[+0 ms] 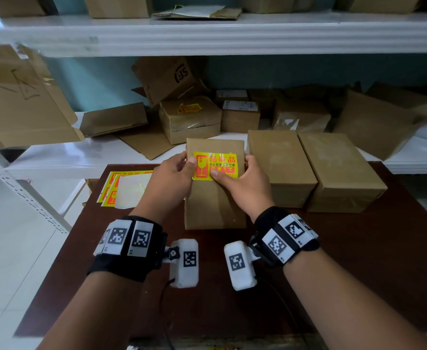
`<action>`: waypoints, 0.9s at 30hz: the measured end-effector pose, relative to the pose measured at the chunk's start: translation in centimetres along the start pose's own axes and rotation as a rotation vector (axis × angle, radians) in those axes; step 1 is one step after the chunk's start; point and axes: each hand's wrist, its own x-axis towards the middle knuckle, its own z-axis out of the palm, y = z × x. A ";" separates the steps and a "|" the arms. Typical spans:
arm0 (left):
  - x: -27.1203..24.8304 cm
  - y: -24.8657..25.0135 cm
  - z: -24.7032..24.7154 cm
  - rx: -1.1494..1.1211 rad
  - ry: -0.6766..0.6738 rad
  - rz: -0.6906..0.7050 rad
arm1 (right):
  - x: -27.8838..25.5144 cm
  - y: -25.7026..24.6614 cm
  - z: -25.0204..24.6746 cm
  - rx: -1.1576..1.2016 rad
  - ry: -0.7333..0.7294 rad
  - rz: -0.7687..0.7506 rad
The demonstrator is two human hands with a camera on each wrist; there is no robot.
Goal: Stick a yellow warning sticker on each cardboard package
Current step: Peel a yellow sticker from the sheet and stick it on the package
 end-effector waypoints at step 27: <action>0.5 -0.4 0.1 0.036 0.045 -0.059 | 0.4 -0.3 -1.6 0.112 0.035 0.002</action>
